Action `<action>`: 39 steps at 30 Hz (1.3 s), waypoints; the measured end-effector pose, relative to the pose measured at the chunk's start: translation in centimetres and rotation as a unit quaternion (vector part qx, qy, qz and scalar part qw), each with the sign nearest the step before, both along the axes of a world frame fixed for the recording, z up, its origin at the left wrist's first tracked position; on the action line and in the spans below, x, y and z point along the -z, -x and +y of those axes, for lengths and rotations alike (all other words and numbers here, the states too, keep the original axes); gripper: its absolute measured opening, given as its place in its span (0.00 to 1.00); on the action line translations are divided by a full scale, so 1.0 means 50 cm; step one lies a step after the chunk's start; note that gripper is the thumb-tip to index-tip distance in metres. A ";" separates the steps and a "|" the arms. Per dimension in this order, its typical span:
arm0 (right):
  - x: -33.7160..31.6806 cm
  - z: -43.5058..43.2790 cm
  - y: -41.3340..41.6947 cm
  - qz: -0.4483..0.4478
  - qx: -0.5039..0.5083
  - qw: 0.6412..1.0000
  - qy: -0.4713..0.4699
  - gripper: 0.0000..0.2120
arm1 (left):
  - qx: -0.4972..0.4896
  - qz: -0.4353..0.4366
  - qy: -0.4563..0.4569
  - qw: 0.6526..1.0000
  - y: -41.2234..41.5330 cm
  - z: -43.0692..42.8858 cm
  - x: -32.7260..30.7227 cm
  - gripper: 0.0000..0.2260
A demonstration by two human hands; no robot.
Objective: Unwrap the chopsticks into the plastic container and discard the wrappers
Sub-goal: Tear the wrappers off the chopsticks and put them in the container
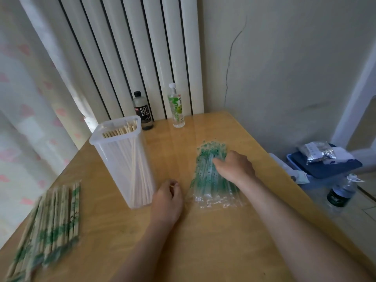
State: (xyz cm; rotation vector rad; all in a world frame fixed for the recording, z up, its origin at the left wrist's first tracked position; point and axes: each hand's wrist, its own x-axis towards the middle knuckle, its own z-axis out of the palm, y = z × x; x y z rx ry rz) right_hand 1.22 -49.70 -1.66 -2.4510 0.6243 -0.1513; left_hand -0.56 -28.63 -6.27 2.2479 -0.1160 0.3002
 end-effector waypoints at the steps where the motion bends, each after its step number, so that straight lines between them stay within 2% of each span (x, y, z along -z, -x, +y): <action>1: 0.002 -0.001 0.000 -0.003 0.000 1.000 0.003 0.19 | -0.002 0.001 0.004 1.000 -0.001 0.001 0.002 0.06; 13: -0.021 -0.008 0.051 -0.081 0.028 0.996 -0.025 0.12 | 0.013 0.019 0.017 1.000 -0.003 0.006 0.006 0.08; 20: -0.048 0.063 0.102 -0.110 -0.068 0.991 -0.028 0.09 | 0.102 0.055 0.076 0.990 0.028 0.034 -0.028 0.04; 24: -0.070 0.144 0.121 -0.124 -0.142 0.982 -0.030 0.09 | 0.129 0.000 0.032 0.991 0.061 0.088 -0.060 0.08; 29: -0.068 0.303 0.130 -0.098 -0.255 0.961 -0.039 0.11 | 0.081 -0.021 -0.022 0.996 0.092 0.234 -0.070 0.06; 33: -0.044 0.455 0.119 -0.081 -0.307 0.947 -0.052 0.11 | -0.021 -0.037 -0.109 0.993 0.115 0.392 -0.060 0.05; 36: -0.022 0.549 0.111 -0.034 -0.336 0.937 -0.088 0.11 | -0.095 -0.070 -0.163 0.980 0.134 0.489 -0.036 0.10; 39: 0.003 0.613 0.105 0.011 -0.331 0.936 -0.121 0.11 | -0.149 -0.047 -0.233 0.960 0.157 0.557 -0.006 0.12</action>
